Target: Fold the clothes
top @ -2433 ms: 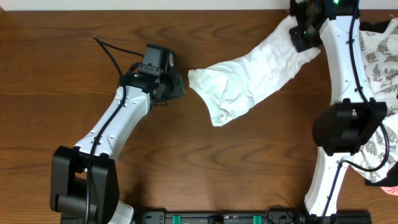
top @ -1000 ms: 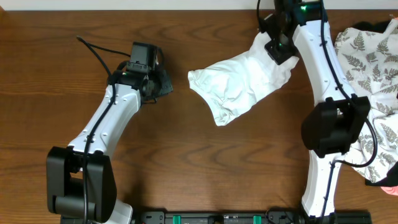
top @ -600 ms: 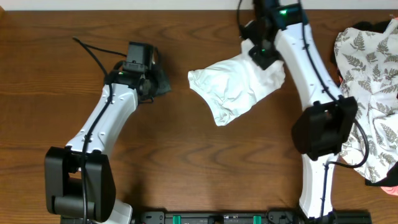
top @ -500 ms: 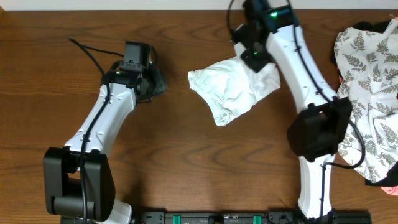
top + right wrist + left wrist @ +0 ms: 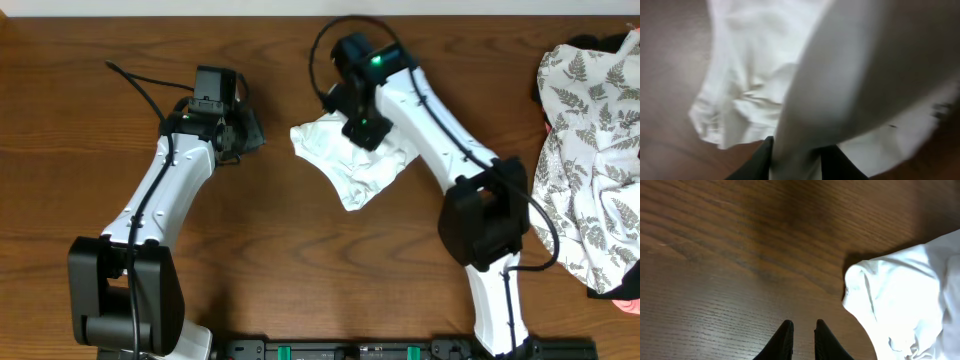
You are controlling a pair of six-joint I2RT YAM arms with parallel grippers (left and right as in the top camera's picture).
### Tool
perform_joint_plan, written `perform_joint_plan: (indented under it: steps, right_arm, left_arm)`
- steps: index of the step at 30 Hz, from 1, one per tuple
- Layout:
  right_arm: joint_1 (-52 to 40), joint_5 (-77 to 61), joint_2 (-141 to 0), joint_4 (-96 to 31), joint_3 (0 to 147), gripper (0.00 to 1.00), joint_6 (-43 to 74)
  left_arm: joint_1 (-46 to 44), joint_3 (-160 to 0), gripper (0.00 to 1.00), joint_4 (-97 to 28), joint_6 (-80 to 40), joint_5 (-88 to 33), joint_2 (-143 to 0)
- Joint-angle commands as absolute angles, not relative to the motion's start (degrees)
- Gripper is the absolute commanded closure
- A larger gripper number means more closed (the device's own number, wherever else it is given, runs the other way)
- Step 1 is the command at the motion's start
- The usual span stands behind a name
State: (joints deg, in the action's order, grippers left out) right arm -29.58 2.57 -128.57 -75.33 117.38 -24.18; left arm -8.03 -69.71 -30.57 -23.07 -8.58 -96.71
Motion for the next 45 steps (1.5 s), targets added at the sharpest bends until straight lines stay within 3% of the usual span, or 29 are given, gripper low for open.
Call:
perform_joint_plan:
  steps: [1, 7, 13, 18, 24, 28, 31, 45]
  right_arm:
    - [-32.2, -1.0, -128.6, -75.2, 117.0, 0.69, -23.8]
    - [-34.6, -1.1, -128.6, -75.6, 117.0, 0.52, -23.4]
    - [-34.0, -1.1, -128.1, -74.9, 118.3, 0.6, -18.7]
    - [-30.2, -1.1, -126.0, -72.8, 122.8, 0.56, -11.6]
    - [-23.7, -0.6, -125.1, -73.3, 124.6, 0.38, -6.5]
    - [-19.2, -0.4, -125.1, -73.2, 124.4, 0.3, -4.0]
    - [-15.7, -0.4, -125.2, -72.5, 124.4, 0.26, -3.8]
    - [-5.0, -0.4, -125.5, -71.5, 122.7, 0.21, -3.3]
  left_arm:
    - [-7.8, -68.9, 0.83, -30.4, -22.5, -7.9, -97.1]
    - [-7.8, -68.9, 0.83, -30.3, -22.5, -7.9, -97.1]
    - [-7.8, -68.9, 0.83, -29.5, -22.5, -8.0, -97.1]
    - [-7.8, -70.1, 0.83, -27.2, -22.5, -14.3, -96.4]
    - [-9.4, -71.0, 0.83, -25.9, -22.5, -24.6, -96.0]
    - [-13.1, -71.0, 0.58, -26.2, -22.5, -26.7, -96.0]
    - [-16.1, -71.0, 0.52, -26.0, -23.3, -26.6, -96.1]
    - [-24.6, -70.6, 0.51, -15.2, -29.9, -18.4, -104.5]
